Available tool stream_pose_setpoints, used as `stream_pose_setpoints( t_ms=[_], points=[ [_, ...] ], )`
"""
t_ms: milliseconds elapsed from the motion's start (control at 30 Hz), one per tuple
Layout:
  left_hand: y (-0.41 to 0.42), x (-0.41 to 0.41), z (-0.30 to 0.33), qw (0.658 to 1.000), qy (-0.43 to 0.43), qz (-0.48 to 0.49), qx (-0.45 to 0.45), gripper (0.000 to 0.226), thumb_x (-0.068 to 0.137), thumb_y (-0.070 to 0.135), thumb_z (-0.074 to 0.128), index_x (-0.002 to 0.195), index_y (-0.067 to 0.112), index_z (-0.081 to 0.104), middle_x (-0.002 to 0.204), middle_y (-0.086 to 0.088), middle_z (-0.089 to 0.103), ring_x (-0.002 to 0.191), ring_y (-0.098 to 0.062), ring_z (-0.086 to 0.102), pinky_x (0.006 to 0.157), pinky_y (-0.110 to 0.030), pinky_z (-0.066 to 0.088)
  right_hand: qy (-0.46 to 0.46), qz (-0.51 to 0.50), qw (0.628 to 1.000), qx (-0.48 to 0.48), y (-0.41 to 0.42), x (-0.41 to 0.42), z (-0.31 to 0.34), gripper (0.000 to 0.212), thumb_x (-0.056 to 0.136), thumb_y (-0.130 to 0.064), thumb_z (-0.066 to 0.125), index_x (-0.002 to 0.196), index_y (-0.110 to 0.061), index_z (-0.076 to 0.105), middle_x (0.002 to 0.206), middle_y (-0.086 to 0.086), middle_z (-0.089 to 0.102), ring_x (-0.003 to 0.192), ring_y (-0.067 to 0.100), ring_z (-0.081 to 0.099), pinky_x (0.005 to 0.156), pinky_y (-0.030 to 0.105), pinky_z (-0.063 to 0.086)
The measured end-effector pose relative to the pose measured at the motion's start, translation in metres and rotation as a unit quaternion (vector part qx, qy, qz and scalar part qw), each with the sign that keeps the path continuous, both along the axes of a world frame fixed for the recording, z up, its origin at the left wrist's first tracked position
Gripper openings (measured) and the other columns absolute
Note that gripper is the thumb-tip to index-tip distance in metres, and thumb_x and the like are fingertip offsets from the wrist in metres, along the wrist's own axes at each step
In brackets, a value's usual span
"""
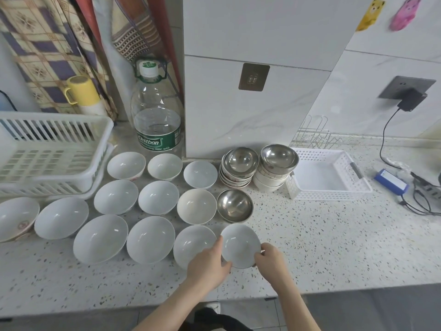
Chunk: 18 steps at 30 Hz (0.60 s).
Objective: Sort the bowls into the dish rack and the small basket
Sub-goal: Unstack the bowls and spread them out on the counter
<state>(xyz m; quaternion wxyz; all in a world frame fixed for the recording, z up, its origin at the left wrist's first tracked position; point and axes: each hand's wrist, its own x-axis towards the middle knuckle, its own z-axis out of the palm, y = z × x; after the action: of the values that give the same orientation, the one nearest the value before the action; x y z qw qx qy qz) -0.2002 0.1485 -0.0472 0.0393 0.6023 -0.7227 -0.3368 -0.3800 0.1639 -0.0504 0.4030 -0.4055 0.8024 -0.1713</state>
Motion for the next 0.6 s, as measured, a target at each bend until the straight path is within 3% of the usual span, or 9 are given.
stream_pose_setpoints(
  t_ms=[200, 367, 600],
  points=[
    [-0.0033, -0.0008, -0.0044, 1.0, 0.01, 0.014, 0.006, 0.071, 0.092, 0.045, 0.053, 0.152, 0.033, 0.019, 0.085, 0.009, 0.053, 0.076, -0.012, 0.052, 0.059, -0.026, 0.04, -0.02, -0.003, 1.0, 0.001, -0.0026, -0.0013, -0.001, 0.02, 0.088, -0.006, 0.043, 0.099, 0.002, 0.059, 0.082, 0.014, 0.07, 0.05, 0.013, 0.039, 0.047, 0.024, 0.03],
    [-0.0025, 0.0019, -0.0023, 0.999, 0.031, 0.01, 0.002, 0.064, 0.091, 0.044, 0.053, 0.149, 0.037, 0.024, 0.072, 0.011, 0.05, 0.066, -0.007, 0.051, 0.047, -0.021, 0.033, -0.028, 0.009, 1.0, 0.0, -0.0002, -0.0045, 0.0002, 0.017, 0.093, -0.015, 0.047, 0.101, -0.009, 0.06, 0.082, 0.007, 0.07, 0.048, 0.007, 0.041, 0.043, 0.018, 0.031],
    [-0.0036, 0.0025, -0.003, 0.999, 0.048, 0.016, 0.01, 0.061, 0.094, 0.039, 0.051, 0.15, 0.032, 0.026, 0.068, 0.011, 0.045, 0.067, -0.007, 0.05, 0.047, -0.02, 0.031, -0.046, 0.003, 0.999, 0.009, -0.0001, -0.0053, -0.0005, 0.022, 0.097, -0.027, 0.047, 0.11, -0.015, 0.059, 0.083, 0.003, 0.07, 0.051, 0.01, 0.044, 0.046, 0.021, 0.036]
  ],
)
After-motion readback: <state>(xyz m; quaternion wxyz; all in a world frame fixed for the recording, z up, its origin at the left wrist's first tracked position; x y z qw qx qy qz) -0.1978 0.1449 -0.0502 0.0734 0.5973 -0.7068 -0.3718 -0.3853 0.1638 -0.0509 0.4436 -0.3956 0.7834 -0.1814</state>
